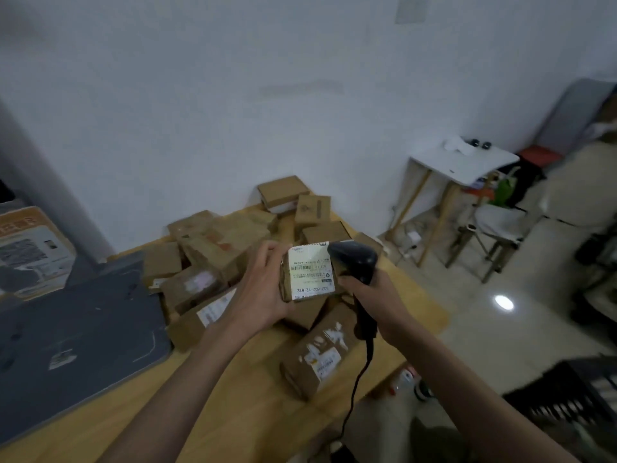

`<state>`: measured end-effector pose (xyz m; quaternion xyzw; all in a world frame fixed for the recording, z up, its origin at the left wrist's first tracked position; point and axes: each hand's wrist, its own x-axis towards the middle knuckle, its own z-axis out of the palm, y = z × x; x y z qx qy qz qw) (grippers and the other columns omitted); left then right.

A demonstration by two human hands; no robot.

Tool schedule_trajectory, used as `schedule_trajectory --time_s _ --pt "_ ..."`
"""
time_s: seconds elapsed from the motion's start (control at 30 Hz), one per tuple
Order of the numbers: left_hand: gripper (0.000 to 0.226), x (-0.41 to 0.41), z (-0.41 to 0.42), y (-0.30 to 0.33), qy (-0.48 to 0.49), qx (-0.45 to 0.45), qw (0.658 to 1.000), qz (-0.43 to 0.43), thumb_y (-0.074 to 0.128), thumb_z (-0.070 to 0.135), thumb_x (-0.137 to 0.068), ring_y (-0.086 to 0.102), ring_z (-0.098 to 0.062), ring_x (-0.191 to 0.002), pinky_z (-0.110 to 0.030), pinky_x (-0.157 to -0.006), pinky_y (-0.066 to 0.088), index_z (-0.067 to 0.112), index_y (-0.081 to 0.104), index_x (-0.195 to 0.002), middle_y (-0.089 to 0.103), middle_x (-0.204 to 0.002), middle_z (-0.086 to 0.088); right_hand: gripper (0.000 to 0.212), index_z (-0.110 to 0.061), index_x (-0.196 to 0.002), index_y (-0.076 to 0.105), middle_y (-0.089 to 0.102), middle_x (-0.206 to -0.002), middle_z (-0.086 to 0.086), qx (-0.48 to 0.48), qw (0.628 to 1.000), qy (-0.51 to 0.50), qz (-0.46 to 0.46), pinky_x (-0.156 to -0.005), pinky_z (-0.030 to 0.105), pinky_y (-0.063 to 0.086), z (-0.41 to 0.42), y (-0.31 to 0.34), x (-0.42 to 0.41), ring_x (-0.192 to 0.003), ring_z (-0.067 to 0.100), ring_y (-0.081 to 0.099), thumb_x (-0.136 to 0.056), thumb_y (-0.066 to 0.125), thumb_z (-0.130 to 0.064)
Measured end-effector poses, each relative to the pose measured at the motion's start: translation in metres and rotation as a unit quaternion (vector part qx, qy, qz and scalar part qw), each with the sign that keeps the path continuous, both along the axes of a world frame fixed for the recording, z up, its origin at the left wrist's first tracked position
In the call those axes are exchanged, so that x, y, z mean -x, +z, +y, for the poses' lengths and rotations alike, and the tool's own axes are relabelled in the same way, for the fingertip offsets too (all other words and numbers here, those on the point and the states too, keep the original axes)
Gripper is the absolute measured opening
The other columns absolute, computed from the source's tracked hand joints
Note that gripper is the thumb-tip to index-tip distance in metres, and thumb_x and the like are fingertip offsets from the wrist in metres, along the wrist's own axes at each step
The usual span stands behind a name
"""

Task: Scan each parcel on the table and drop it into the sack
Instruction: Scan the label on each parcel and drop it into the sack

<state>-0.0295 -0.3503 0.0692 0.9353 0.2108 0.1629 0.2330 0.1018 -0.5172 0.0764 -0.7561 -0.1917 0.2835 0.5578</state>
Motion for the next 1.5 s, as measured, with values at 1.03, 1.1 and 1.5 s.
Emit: schedule_trajectory --time_s 1.03,1.1,1.5 --pt "0.105 -0.094 -0.366 -0.14 -0.291 0.144 0.912 0.251 0.088 0.028 -0.067 0.044 -0.023 -0.124 -0.039 -0.106 0.042 0.023 0.024 -0.151 0.027 -0.138 -0.006 0.022 -0.016 -0.111 0.066 0.073 -0.1 0.004 0.063 0.884 -0.421 0.191 -0.081 0.036 0.061 -0.401 -0.149 0.072 -0.092 0.019 0.072 -0.089 0.067 -0.013" --pt "0.105 -0.099 -0.39 -0.154 -0.289 0.166 0.9 0.28 0.088 0.023 -0.068 0.044 -0.022 -0.124 -0.038 -0.106 0.042 0.023 0.024 -0.151 0.031 -0.132 -0.005 0.022 -0.014 -0.111 0.067 0.073 -0.098 0.004 0.081 0.873 -0.434 0.206 -0.08 0.035 0.06 -0.425 -0.163 0.072 -0.091 0.02 0.072 -0.089 0.067 -0.013" --pt "0.1 -0.126 -0.49 -0.234 -0.308 0.222 0.834 0.4 0.086 0.018 -0.062 0.053 -0.023 -0.121 -0.042 -0.102 0.048 0.022 0.032 -0.147 0.042 -0.126 0.003 0.01 -0.012 -0.098 0.064 0.066 -0.087 0.007 0.145 0.846 -0.44 0.264 -0.067 0.033 0.052 -0.519 -0.222 0.05 -0.077 0.022 0.063 -0.088 0.064 -0.013"
